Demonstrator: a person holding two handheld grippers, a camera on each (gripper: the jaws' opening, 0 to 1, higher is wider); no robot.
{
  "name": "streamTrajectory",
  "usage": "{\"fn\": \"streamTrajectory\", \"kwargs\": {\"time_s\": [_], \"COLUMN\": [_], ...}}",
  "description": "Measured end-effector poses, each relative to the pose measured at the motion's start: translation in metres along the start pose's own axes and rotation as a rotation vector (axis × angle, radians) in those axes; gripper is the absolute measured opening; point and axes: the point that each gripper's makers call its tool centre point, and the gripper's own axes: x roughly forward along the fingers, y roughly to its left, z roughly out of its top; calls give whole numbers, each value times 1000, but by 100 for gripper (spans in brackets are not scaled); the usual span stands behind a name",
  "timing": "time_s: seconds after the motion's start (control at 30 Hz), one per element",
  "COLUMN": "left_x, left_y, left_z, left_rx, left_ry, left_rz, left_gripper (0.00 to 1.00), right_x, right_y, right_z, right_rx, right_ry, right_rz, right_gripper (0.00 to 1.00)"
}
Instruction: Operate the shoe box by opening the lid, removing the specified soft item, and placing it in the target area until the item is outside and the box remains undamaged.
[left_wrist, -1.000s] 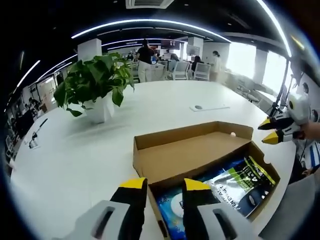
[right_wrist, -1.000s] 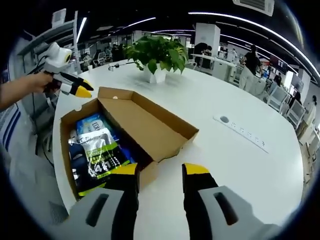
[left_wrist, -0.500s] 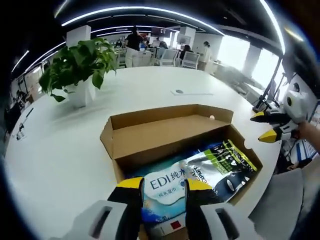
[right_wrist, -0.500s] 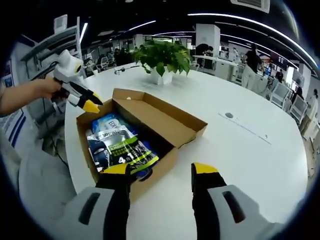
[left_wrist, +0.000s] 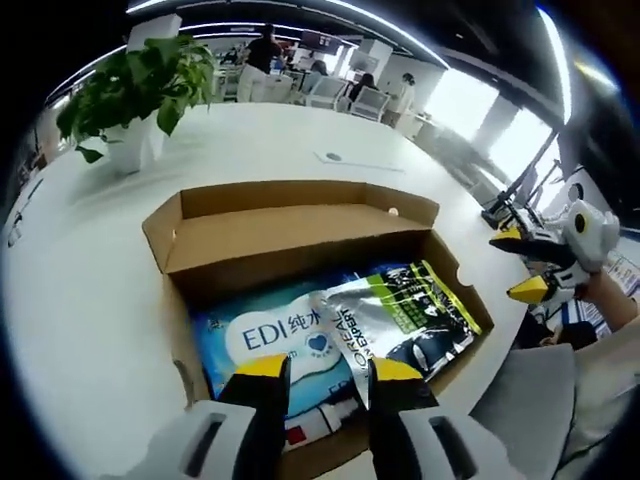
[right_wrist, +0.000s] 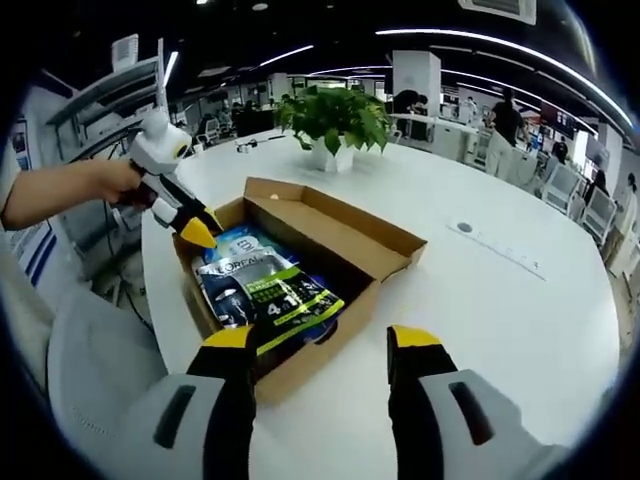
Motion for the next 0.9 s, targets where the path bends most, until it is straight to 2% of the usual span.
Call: {"fn": "streamTrajectory", "kwargs": {"time_s": [0.3,0.57,0.9], "left_x": [14,23,30], "left_y": [-12,-17,-19], "left_z": [-13,-19,-24], "left_rx": [-30,-57,-223], "left_ry": [63,93,119], "left_rz": [-56,-85,-141], "left_gripper": [31,29,20], "right_x": [-3,-3,0], "right_y": [11,13,20], "right_z": [-10,-15,-15], "right_rx": [4,6,58], "right_ry": [5,7,-3], "right_rz": [8,8,33], "right_gripper": [49,48,48]}}
